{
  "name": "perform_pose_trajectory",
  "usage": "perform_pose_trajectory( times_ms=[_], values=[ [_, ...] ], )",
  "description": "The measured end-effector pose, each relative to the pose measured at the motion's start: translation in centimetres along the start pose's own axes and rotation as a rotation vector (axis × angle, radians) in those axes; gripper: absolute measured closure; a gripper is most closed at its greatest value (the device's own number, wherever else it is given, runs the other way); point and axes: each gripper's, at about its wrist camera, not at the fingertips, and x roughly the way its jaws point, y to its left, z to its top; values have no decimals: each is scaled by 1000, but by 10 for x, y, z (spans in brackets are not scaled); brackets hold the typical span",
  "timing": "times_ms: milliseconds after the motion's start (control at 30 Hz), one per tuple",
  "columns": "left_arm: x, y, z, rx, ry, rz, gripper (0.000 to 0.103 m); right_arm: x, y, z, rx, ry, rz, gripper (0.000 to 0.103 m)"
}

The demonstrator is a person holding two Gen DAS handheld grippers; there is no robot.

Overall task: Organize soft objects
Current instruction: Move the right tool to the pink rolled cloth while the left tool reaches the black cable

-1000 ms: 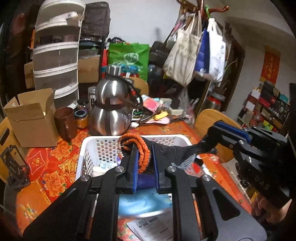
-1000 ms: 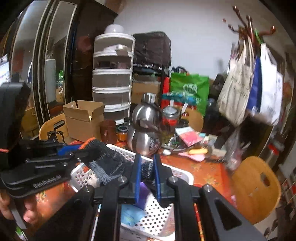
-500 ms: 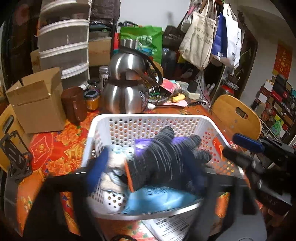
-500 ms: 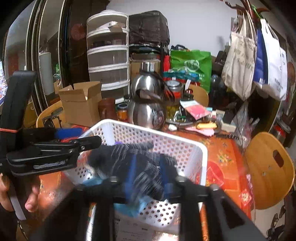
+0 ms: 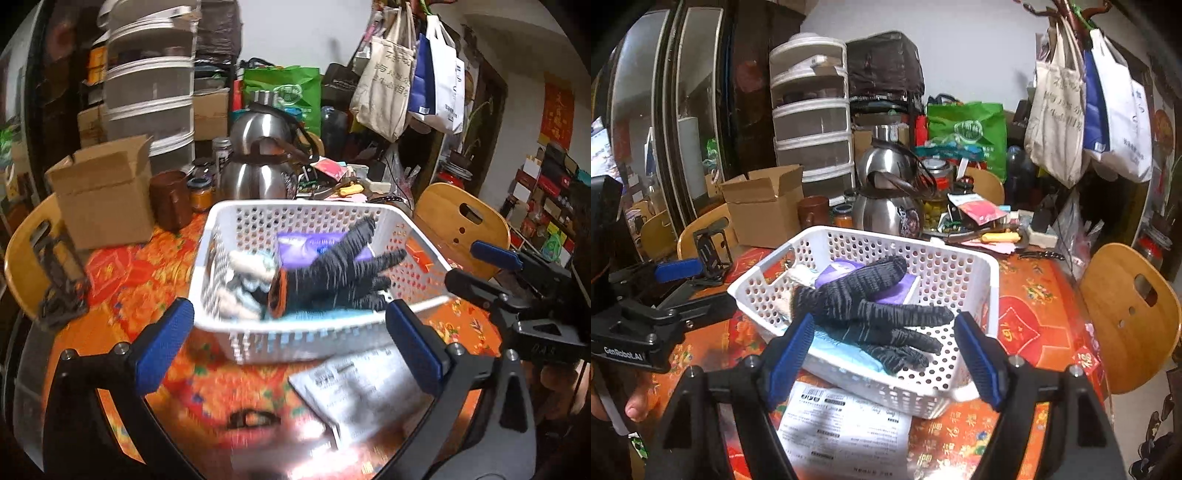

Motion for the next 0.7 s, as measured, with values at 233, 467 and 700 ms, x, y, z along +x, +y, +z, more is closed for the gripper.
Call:
perform_pose_trajectory(
  times_ms=[233,467,700],
  values=[
    [-58,19,-89,-68,43,1,0,-57,-4,-94,207,45,133,14],
    [-33,51,-154,-130,134,96,0,-65,-3,-175,213,84,-4,14],
    [9,54,-151,-161,230,83,0,-33,5,-186,170,190,-4,14]
  ],
)
